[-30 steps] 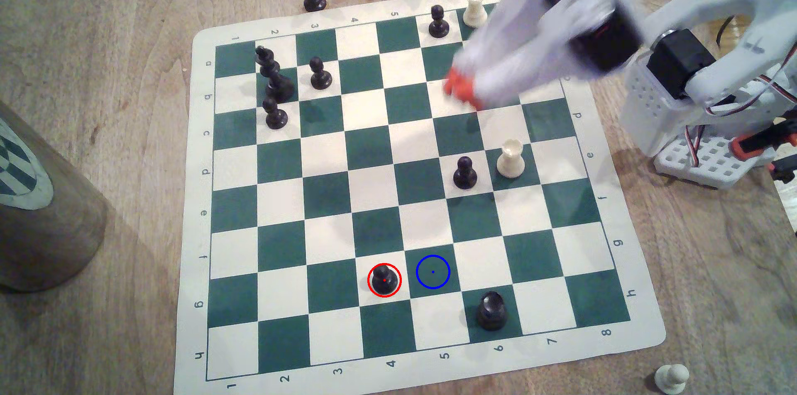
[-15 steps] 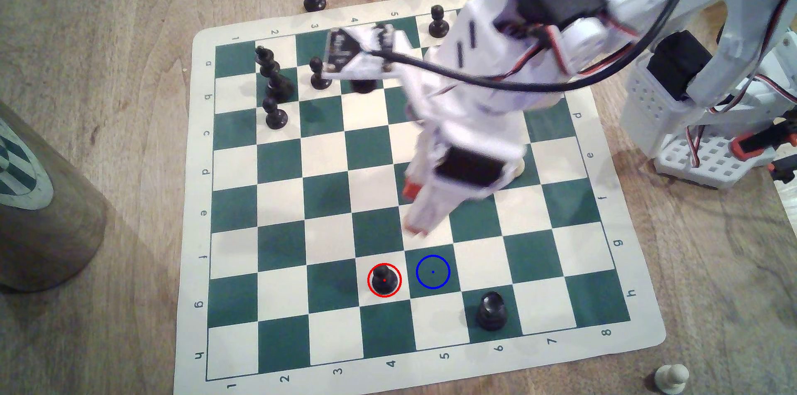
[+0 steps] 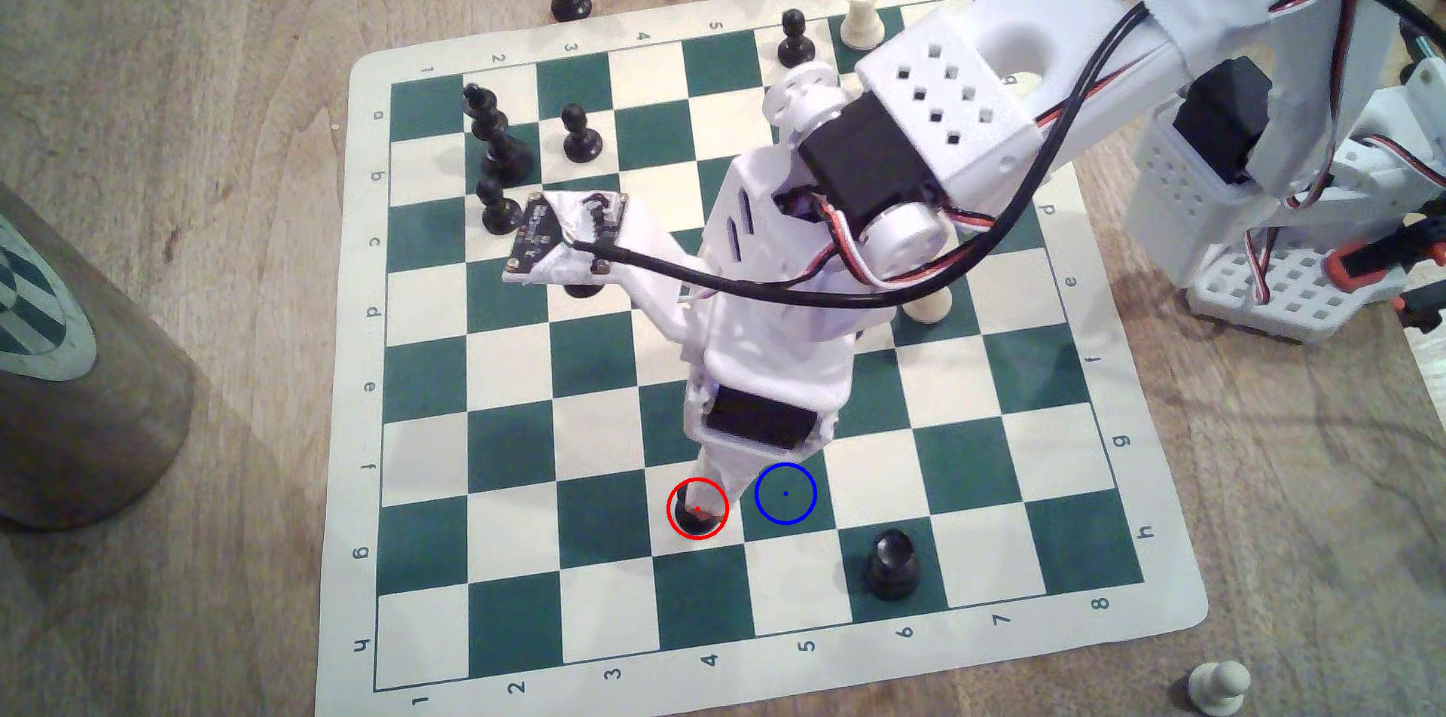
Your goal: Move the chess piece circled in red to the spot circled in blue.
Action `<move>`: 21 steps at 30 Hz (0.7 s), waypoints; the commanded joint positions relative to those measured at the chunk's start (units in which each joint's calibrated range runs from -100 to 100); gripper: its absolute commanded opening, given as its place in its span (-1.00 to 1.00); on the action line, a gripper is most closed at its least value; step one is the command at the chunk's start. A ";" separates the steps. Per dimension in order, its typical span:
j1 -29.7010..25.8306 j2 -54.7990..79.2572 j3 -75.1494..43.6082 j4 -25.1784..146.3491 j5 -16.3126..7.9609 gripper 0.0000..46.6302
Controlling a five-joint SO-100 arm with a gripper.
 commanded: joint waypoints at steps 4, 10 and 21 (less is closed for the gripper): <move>-0.44 2.79 -5.78 -2.60 -0.20 -0.41; 0.81 6.10 -7.14 -3.83 -0.10 -0.40; 1.05 9.66 -8.31 -4.81 0.05 -0.41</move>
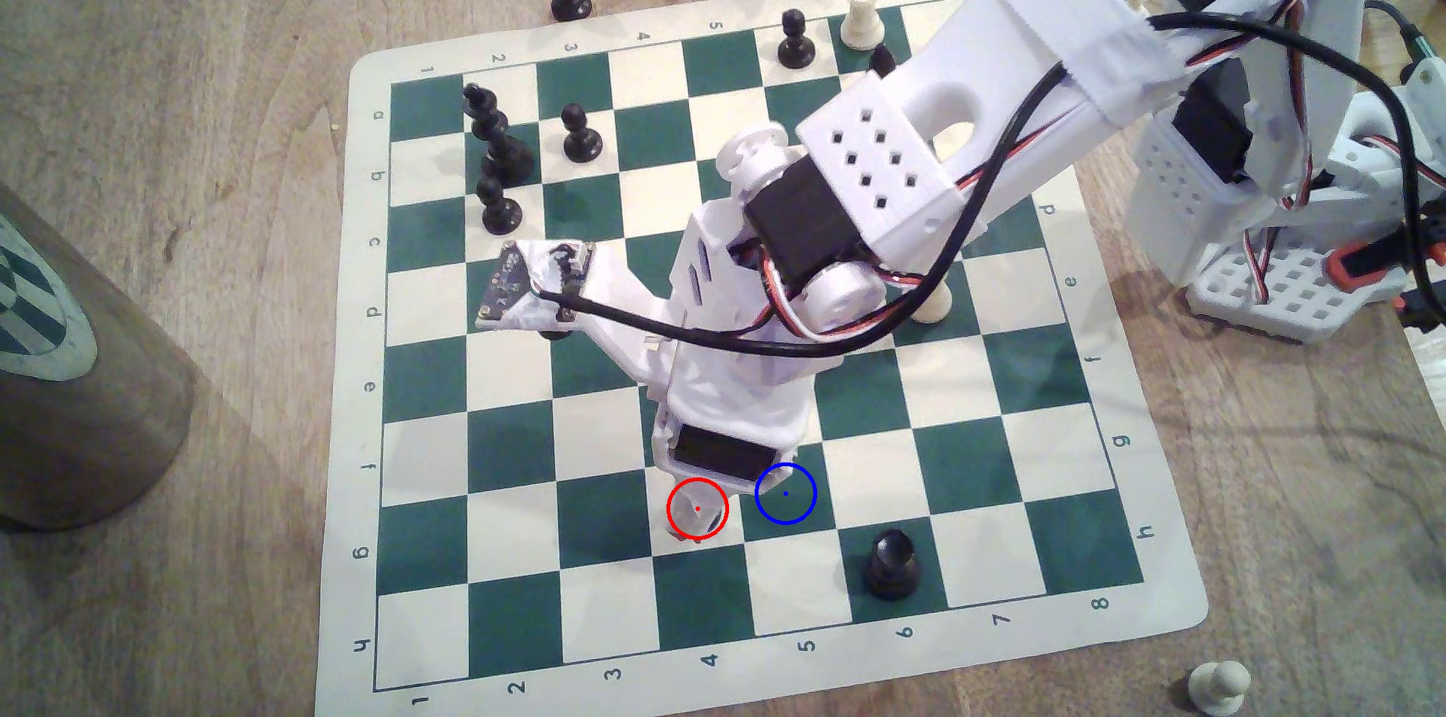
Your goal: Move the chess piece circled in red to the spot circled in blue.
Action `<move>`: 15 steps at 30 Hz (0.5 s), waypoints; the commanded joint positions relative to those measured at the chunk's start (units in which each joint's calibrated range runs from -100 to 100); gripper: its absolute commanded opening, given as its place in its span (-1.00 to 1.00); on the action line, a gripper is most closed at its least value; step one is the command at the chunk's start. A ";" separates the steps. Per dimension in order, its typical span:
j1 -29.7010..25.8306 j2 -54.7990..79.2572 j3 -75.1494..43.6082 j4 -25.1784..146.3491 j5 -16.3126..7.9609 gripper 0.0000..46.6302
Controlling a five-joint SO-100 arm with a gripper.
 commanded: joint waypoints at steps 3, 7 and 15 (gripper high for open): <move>0.01 -0.22 -4.79 -1.64 -0.10 -0.41; 0.01 -0.30 -5.24 -1.89 -0.15 -0.43; -0.46 -0.39 -5.24 -1.89 -0.34 -0.46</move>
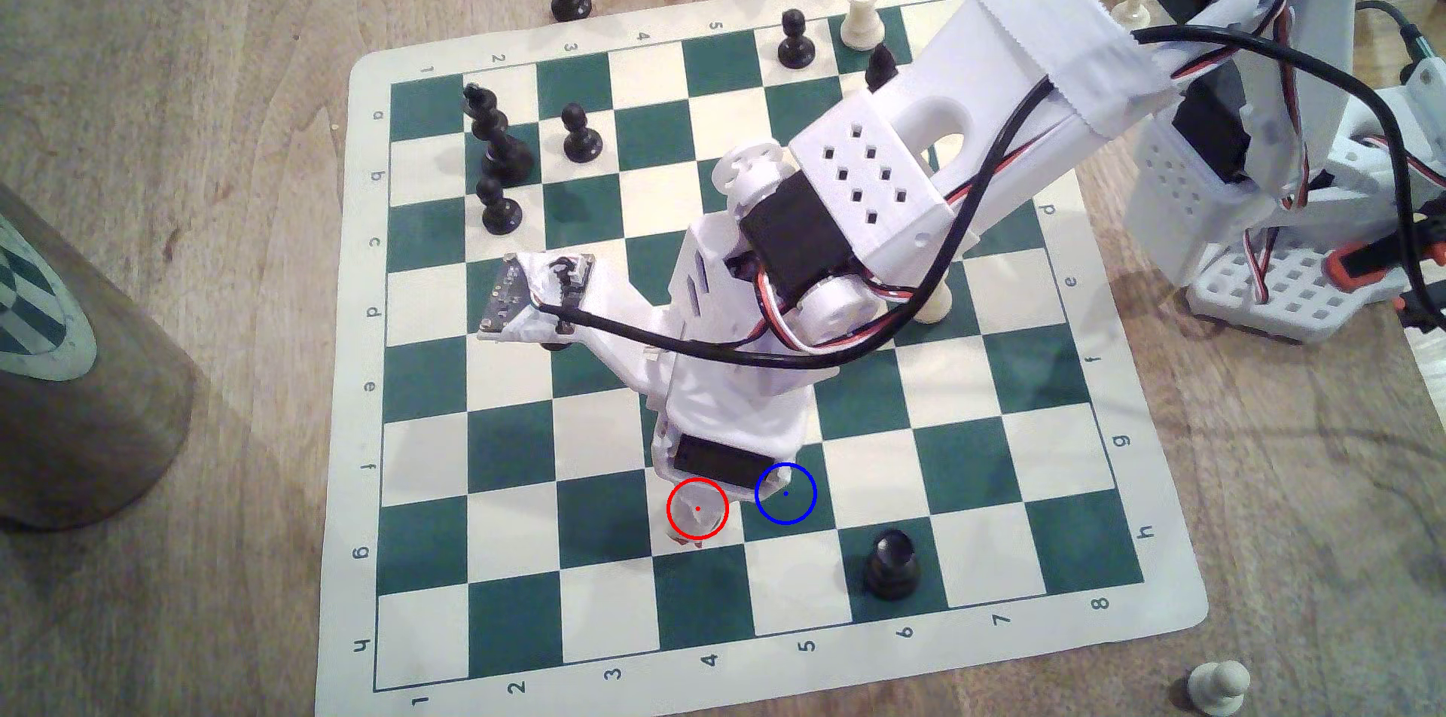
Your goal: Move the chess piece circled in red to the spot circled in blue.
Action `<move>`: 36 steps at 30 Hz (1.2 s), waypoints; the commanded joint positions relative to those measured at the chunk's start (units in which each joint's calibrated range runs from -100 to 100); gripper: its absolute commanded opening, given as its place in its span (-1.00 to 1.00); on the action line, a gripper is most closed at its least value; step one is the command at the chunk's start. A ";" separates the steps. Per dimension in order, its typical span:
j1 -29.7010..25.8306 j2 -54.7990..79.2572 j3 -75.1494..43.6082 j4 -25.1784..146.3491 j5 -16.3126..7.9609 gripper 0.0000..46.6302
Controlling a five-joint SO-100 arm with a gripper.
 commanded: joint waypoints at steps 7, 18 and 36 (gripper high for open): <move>-0.77 -1.56 -5.24 -0.86 -0.59 -0.46; -0.77 -0.79 -5.24 -1.60 -0.83 -0.50; -0.54 -0.96 -3.97 -2.82 -0.05 -0.99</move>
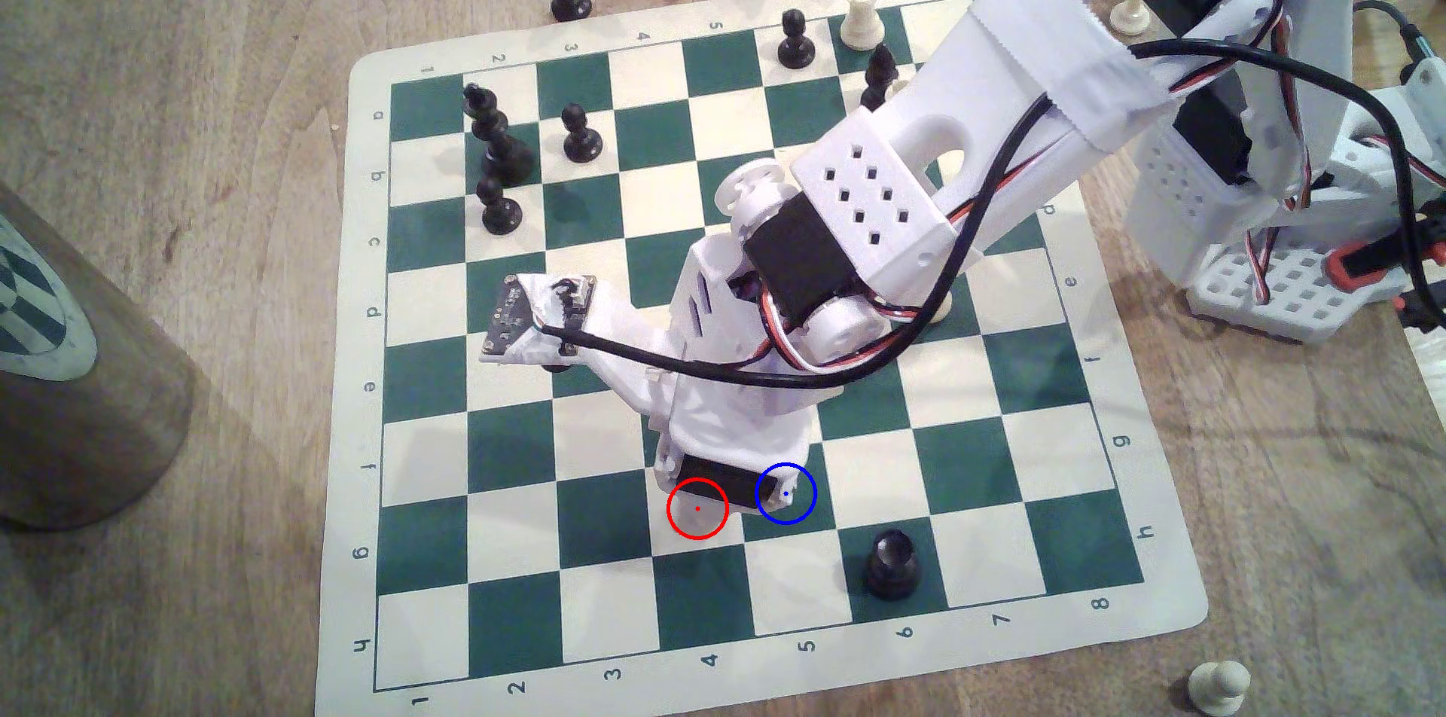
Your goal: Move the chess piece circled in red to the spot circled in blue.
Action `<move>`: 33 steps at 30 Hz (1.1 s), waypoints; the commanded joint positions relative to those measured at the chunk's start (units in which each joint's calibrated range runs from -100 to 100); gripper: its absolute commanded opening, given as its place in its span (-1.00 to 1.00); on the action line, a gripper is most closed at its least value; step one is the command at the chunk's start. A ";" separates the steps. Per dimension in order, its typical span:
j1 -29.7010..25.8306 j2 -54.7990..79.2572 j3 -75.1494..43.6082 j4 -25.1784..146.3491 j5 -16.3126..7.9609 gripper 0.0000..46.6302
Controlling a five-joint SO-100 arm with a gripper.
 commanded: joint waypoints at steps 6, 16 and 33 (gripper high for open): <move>3.46 -10.79 -3.70 0.23 0.10 -0.99; 4.33 -31.42 9.90 1.62 0.54 -0.99; -2.40 -28.19 27.30 -7.80 1.76 -0.99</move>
